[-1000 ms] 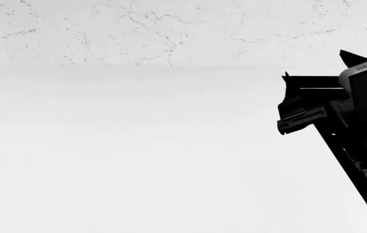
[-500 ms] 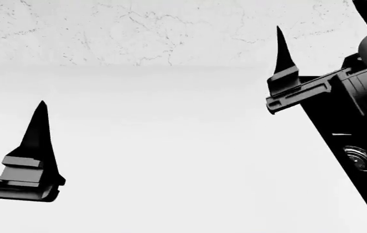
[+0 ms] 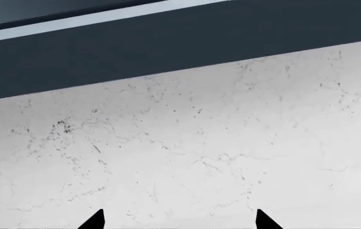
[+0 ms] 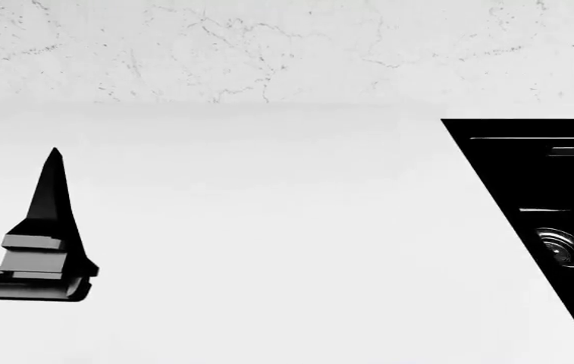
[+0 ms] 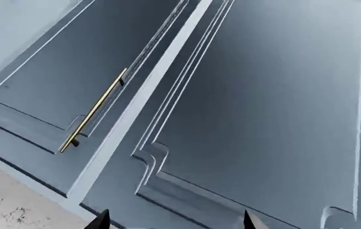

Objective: Pick and place the shaker into the drawer. Then close the cabinet.

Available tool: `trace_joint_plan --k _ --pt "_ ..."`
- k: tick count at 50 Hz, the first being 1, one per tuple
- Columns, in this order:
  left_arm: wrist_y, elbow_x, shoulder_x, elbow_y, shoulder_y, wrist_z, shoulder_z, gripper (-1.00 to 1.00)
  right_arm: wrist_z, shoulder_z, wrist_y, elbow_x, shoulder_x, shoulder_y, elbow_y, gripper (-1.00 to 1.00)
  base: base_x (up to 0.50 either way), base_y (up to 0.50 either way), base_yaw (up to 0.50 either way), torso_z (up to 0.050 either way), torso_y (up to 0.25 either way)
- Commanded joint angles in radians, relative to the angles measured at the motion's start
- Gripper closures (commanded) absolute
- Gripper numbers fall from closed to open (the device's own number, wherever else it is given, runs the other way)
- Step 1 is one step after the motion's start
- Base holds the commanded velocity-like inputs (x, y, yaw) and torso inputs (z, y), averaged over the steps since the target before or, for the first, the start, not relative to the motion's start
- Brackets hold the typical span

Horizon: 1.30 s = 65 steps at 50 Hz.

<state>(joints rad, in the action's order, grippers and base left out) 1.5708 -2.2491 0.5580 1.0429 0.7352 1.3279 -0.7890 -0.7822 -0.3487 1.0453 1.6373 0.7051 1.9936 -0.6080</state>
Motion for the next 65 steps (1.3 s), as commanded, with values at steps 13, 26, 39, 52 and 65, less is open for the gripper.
trace_joint_plan --k 13,26,39,52,65 --pt "0.0 -0.106 0.017 0.004 -0.112 0.119 -0.06 -1.0 0.675 -0.304 -0.884 -1.301 -0.659 0.27 1.917 -1.0 0.0 0.0 0.0 0.0 0.0" --pt "0.0 0.227 0.027 0.004 -0.16 -0.102 -0.023 -1.0 0.67 -0.063 -0.898 -1.612 -0.687 0.036 1.917 -1.0 0.0 0.0 0.0 0.0 0.0" --pt "-0.497 1.169 -0.425 0.004 -0.417 -0.958 0.439 -1.0 0.667 -0.053 -0.901 -1.624 -0.693 0.006 1.917 -1.0 0.0 0.0 0.0 0.0 0.0" --pt "-0.532 2.576 -0.558 0.004 -0.461 -1.825 0.503 -1.0 0.892 0.016 -1.01 -1.509 -0.571 -0.102 1.764 -1.0 0.0 0.0 0.0 0.0 0.0" --pt "-0.581 2.448 -0.558 0.004 -0.516 -1.733 0.586 -1.0 0.554 0.878 0.523 -0.866 -0.409 -0.479 -0.186 -1.0 0.0 0.0 0.0 0.0 0.0"
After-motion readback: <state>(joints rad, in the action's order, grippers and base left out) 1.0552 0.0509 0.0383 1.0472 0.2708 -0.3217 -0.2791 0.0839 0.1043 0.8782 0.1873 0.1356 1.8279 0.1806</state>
